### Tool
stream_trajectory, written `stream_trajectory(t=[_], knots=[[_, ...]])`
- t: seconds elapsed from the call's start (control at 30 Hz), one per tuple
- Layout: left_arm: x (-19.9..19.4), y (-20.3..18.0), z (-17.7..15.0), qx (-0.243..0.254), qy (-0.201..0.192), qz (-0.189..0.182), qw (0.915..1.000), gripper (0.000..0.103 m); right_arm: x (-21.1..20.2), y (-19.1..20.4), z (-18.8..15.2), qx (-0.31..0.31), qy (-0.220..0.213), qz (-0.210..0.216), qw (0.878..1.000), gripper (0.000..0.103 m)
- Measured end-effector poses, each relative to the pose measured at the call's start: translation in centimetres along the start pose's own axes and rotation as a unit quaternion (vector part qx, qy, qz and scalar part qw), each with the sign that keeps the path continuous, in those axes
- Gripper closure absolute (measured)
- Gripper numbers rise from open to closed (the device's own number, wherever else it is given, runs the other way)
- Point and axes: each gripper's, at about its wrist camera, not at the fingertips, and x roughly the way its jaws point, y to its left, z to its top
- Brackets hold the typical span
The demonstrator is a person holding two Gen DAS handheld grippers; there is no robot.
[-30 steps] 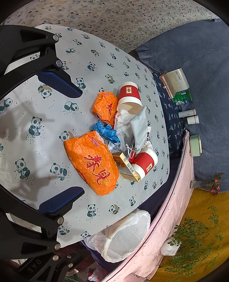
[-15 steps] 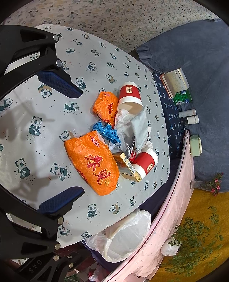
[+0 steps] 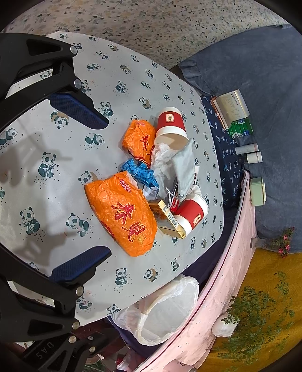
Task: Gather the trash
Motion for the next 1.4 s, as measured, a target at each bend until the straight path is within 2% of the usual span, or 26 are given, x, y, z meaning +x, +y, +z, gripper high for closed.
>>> stream_trajectory(t=[1.4], knots=[[-0.46,-0.23,0.43,0.002,-0.002,-0.007,1.0000,0.007,-0.38,-0.49,0.36,0.002,-0.003,-0.001,1.000,0.007]])
